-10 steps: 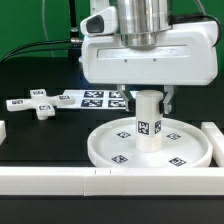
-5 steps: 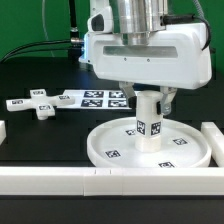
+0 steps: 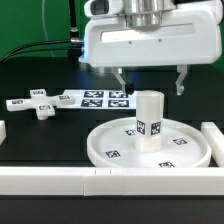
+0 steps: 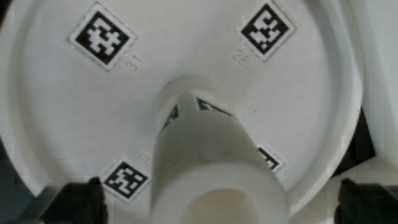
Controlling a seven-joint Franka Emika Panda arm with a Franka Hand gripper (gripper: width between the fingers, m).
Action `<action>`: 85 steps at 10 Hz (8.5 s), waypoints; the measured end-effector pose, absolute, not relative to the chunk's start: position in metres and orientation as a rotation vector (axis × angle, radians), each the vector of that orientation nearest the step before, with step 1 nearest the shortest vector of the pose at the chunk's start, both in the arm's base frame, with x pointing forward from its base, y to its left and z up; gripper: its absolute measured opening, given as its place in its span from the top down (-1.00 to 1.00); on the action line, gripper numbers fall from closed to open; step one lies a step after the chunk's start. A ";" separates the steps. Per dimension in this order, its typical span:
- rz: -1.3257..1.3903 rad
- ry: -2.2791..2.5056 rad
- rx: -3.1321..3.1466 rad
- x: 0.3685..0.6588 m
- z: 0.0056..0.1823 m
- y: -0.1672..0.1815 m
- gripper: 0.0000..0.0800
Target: Assemble round table
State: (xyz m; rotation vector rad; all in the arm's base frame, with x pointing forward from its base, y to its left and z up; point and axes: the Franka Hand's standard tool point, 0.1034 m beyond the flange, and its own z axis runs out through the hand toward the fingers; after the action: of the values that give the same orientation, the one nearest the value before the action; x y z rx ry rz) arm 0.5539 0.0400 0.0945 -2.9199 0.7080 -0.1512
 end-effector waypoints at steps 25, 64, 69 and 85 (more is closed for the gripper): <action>-0.168 0.684 -3.002 0.510 0.097 -0.119 -0.62; -0.026 0.765 -3.027 0.419 0.035 -0.155 -0.62; -0.003 0.765 -3.031 0.414 0.028 -0.156 -0.62; 0.015 0.882 -2.869 0.462 0.106 -0.046 -0.11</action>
Offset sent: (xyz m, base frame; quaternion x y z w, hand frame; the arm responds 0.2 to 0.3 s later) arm 0.0000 0.0000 0.0000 0.0000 0.0000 0.0000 1.0000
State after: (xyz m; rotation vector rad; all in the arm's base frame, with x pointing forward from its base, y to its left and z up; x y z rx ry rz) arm 0.4620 -0.0459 0.1057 -2.8688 0.8824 0.0148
